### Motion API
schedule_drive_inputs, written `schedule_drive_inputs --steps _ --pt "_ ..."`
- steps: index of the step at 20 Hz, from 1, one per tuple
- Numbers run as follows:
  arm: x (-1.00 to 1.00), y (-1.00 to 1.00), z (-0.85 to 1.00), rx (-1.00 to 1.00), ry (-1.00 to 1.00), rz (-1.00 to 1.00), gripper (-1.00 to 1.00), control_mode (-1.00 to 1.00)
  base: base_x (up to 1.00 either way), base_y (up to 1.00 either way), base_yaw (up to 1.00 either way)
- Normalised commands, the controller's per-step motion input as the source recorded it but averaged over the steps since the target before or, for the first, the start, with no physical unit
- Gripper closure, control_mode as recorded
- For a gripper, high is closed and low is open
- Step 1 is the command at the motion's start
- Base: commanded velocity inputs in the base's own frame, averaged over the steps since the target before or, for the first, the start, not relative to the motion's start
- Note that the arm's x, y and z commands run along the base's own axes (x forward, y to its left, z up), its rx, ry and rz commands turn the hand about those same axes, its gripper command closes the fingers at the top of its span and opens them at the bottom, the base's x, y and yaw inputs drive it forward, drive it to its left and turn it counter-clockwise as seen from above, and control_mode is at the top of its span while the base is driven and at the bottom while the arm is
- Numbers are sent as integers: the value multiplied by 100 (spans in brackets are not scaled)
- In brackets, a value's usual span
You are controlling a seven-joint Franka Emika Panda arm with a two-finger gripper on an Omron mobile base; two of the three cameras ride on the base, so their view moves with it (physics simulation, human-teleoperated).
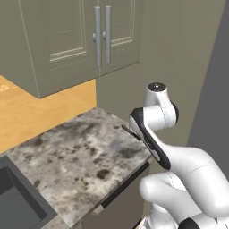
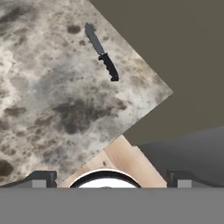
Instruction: Retrieve the butter from the fridge and place it on a plate on the dining table. Then retrieve the butter knife by the fridge and place it near the plate.
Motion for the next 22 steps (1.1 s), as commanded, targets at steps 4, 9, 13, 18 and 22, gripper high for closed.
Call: schedule_drive_inputs --steps 4,9,13,18,22 --pt "12 -1 -36 1 -5 0 -100 -100 0 0 0" --pt "6 -8 -37 -6 7 1 -100 -100 0 0 0" --pt "16 -15 -44 -6 6 3 -100 -100 0 0 0" --pt "22 -6 -53 -3 0 1 -100 -100 0 0 0" --pt "31 0 -39 -2 0 0 -100 -100 0 0 0"
